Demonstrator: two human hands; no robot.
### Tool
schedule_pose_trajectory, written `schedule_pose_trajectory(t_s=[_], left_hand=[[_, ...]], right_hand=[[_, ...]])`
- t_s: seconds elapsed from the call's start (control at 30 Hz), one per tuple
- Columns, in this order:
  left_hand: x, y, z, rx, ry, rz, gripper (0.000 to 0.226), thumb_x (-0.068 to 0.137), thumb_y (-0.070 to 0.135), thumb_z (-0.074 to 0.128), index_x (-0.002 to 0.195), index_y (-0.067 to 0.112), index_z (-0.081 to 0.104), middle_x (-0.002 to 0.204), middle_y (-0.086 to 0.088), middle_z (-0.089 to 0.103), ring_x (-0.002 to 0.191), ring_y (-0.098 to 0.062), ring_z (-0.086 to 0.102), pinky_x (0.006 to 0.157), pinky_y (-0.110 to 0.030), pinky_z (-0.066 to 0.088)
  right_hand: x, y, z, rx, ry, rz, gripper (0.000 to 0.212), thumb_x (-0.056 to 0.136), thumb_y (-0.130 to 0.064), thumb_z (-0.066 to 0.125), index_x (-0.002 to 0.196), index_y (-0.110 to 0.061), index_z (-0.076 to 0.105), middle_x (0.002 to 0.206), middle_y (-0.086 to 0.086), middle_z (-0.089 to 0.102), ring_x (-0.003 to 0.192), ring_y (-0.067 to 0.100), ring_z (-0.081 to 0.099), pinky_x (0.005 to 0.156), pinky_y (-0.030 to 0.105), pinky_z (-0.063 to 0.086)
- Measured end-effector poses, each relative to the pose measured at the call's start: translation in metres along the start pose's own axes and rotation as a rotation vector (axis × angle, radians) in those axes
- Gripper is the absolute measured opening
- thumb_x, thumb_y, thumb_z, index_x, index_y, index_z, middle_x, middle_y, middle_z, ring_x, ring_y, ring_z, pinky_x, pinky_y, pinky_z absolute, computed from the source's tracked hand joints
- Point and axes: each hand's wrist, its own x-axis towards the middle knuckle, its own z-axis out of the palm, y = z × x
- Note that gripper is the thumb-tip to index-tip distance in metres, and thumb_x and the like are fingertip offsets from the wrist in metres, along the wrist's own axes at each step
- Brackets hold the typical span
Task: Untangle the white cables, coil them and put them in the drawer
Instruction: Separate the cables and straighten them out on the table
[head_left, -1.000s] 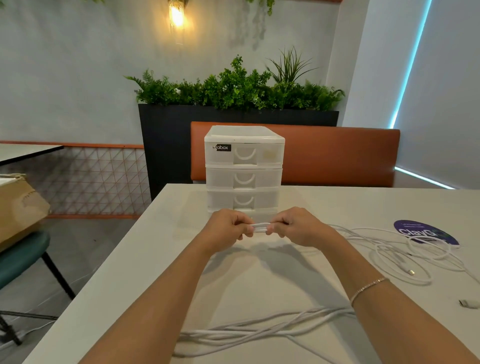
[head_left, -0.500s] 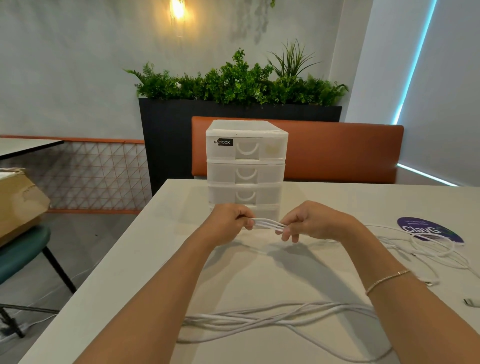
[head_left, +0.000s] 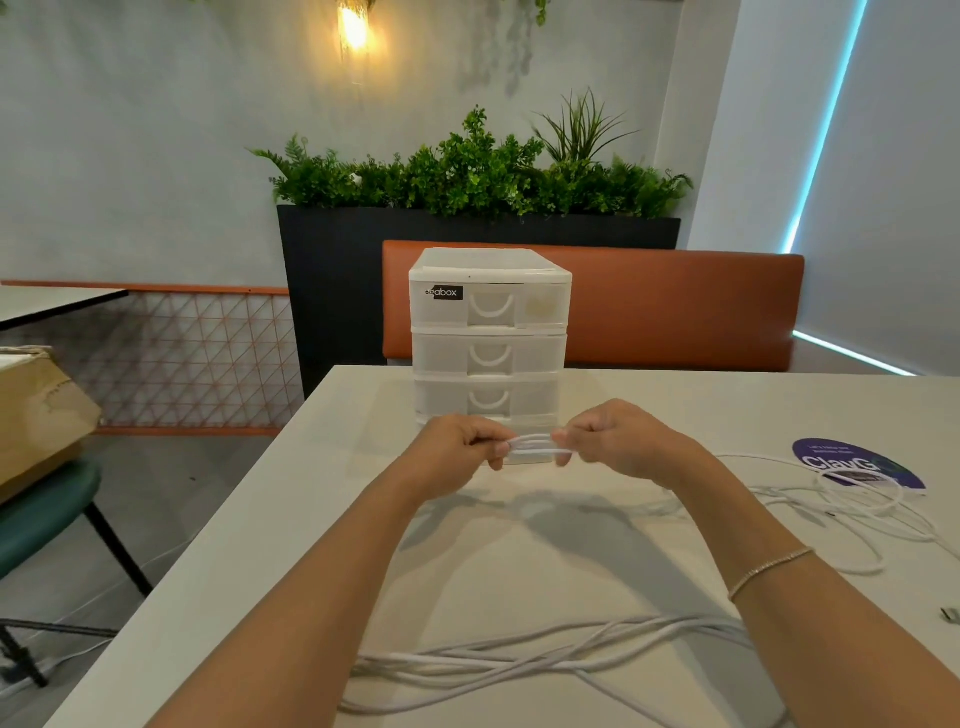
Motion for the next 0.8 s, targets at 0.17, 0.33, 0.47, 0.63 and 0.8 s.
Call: schedule_pose_trajectory(t_s=[0.17, 0.33, 0.47, 0.63, 0.8], left_hand=[[0.001, 0.001, 0.002, 0.076, -0.101, 0.002, 0.017, 0.092, 0.019, 0.056, 0.087, 0.020, 0.072, 0.070, 0.010, 0.059, 0.067, -0.008, 0.046, 0.064, -0.015, 0.037], [0.000, -0.001, -0.003, 0.087, -0.052, -0.030, 0.017, 0.094, 0.019, 0.054, 0.091, 0.015, 0.070, 0.084, 0.002, 0.064, 0.065, -0.007, 0.048, 0.064, -0.015, 0.039], [0.000, 0.013, -0.007, 0.140, -0.133, 0.011, 0.023, 0.092, 0.023, 0.057, 0.113, 0.026, 0.067, 0.098, 0.006, 0.067, 0.086, -0.008, 0.056, 0.079, -0.020, 0.043], [0.008, 0.024, 0.010, 0.129, -0.081, 0.020, 0.015, 0.086, 0.018, 0.065, 0.097, 0.013, 0.072, 0.087, -0.004, 0.070, 0.075, -0.010, 0.061, 0.072, -0.021, 0.046], [0.008, 0.013, 0.010, 0.030, -0.085, -0.026, 0.010, 0.087, 0.013, 0.063, 0.087, 0.013, 0.073, 0.068, 0.010, 0.065, 0.060, -0.001, 0.057, 0.068, -0.013, 0.047]], right_hand=[[0.000, 0.004, 0.000, -0.081, 0.084, -0.034, 0.036, 0.095, -0.033, 0.051, 0.064, -0.018, 0.063, 0.057, -0.003, 0.046, 0.057, 0.011, 0.040, 0.049, 0.017, 0.029], [-0.002, 0.005, -0.001, -0.089, -0.047, -0.051, 0.030, 0.094, -0.032, 0.052, 0.068, -0.026, 0.065, 0.060, -0.005, 0.049, 0.057, 0.008, 0.041, 0.055, 0.020, 0.033], [0.002, 0.010, 0.000, -0.024, 0.021, -0.055, 0.028, 0.094, -0.030, 0.053, 0.070, -0.025, 0.066, 0.060, -0.004, 0.050, 0.062, 0.013, 0.045, 0.063, 0.026, 0.037], [0.002, 0.012, 0.000, 0.017, -0.007, -0.081, 0.027, 0.091, -0.027, 0.058, 0.084, -0.005, 0.072, 0.056, -0.006, 0.051, 0.051, 0.007, 0.040, 0.052, 0.018, 0.033], [-0.008, 0.031, -0.025, 0.055, -0.143, 0.000, 0.018, 0.087, -0.021, 0.064, 0.071, -0.020, 0.073, 0.053, -0.007, 0.055, 0.054, 0.007, 0.042, 0.055, 0.019, 0.033]])
